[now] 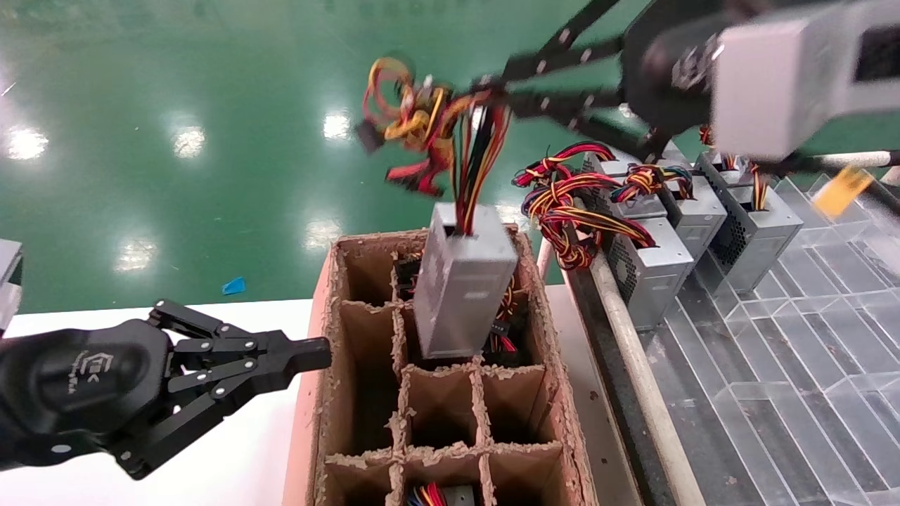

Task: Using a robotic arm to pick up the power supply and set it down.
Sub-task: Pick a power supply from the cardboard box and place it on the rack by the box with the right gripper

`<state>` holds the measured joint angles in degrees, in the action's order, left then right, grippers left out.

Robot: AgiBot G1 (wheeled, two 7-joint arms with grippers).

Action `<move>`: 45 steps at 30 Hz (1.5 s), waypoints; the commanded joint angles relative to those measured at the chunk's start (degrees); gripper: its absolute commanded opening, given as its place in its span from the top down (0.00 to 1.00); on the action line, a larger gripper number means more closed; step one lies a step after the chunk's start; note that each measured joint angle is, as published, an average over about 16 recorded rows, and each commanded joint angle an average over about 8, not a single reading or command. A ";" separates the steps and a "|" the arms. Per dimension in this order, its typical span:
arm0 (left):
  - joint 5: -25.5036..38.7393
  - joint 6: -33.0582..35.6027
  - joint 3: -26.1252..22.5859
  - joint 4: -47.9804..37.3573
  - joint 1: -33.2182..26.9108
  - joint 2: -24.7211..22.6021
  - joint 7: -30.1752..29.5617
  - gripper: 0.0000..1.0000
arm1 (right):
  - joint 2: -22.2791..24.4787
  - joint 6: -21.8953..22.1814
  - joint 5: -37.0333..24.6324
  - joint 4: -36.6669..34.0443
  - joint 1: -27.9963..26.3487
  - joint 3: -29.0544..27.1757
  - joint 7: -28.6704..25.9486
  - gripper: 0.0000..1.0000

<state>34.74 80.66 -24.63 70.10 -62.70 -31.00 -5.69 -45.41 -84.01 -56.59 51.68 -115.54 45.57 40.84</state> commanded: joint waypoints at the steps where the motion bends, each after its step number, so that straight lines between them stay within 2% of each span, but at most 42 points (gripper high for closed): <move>1: 0.00 0.00 0.00 0.00 0.00 0.00 0.00 1.00 | 0.80 0.55 0.26 0.94 -0.56 -0.56 -0.18 1.00; 12: 0.00 0.00 0.00 0.00 0.00 0.00 0.00 1.00 | 5.46 3.19 -0.33 2.54 -4.40 -2.70 -2.44 1.00; 27: 0.00 0.00 0.00 0.00 0.00 0.00 0.00 1.00 | 16.52 0.51 -3.48 -0.19 -9.26 -3.90 -5.18 1.00; 37: 0.00 0.00 0.00 0.00 0.00 0.00 0.00 1.00 | 24.21 -1.77 -4.82 -2.98 -9.14 -4.06 -5.38 1.00; 45: 0.00 0.00 0.00 0.00 0.00 0.00 0.00 1.00 | 29.76 -2.47 -3.96 -5.13 -6.30 -3.83 -5.17 1.00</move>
<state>34.74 80.66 -24.63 70.10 -62.70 -31.00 -5.69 -16.10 -86.25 -60.48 46.41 -121.69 41.82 35.93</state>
